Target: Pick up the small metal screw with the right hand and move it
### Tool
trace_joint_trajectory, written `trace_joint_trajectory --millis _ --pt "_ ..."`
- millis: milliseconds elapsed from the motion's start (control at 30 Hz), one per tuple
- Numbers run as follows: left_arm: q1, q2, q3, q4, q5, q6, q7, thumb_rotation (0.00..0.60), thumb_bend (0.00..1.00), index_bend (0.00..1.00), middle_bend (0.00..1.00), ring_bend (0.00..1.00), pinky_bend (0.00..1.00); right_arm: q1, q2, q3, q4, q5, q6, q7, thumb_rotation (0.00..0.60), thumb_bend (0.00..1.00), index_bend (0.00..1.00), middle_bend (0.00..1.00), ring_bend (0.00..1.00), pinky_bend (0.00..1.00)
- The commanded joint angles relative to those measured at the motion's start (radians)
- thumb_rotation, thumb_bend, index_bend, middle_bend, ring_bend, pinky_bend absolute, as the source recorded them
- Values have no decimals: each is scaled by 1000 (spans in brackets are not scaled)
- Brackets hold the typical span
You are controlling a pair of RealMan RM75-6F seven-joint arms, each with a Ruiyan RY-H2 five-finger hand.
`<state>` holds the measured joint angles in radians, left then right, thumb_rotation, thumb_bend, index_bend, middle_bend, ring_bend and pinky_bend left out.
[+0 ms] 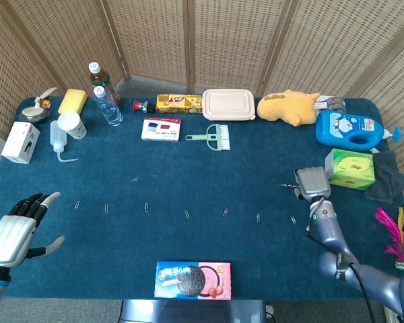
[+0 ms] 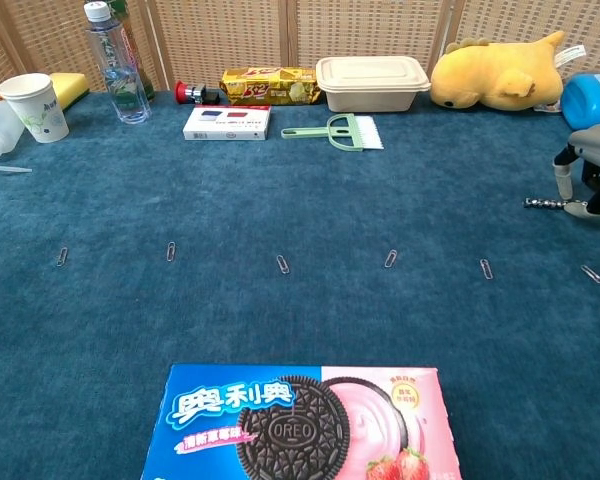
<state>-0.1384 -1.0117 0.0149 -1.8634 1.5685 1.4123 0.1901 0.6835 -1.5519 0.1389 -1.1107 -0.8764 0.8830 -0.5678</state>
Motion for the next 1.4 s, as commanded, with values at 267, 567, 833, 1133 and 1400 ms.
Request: trace_joint_trajectory --millis 267,567,833,1133,1400 --pt "1 -1 1 4 0 0 -4 459 390 86 175 119 158 -4 -8 2 11 1 1 -2 541 399 476 865 961 864" --pt "1 -3 1 10 -2 -2 -11 458 390 85 175 119 158 -6 -19 3 23 -3 5 -3 542 399 474 865 958 864" --pt "1 -5 1 16 -4 -3 -16 459 390 85 175 119 158 -5 -28 6 45 -2 -1 -5 569 400 485 865 958 864" --pt "3 -4 1 16 -3 0 -16 458 390 85 175 119 158 -2 -41 11 69 7 -17 -8 600 399 519 865 958 863" --pt "5 -5 2 18 -3 2 -16 459 390 83 175 116 158 4 -52 18 85 9 -27 -11 600 399 564 877 958 863"
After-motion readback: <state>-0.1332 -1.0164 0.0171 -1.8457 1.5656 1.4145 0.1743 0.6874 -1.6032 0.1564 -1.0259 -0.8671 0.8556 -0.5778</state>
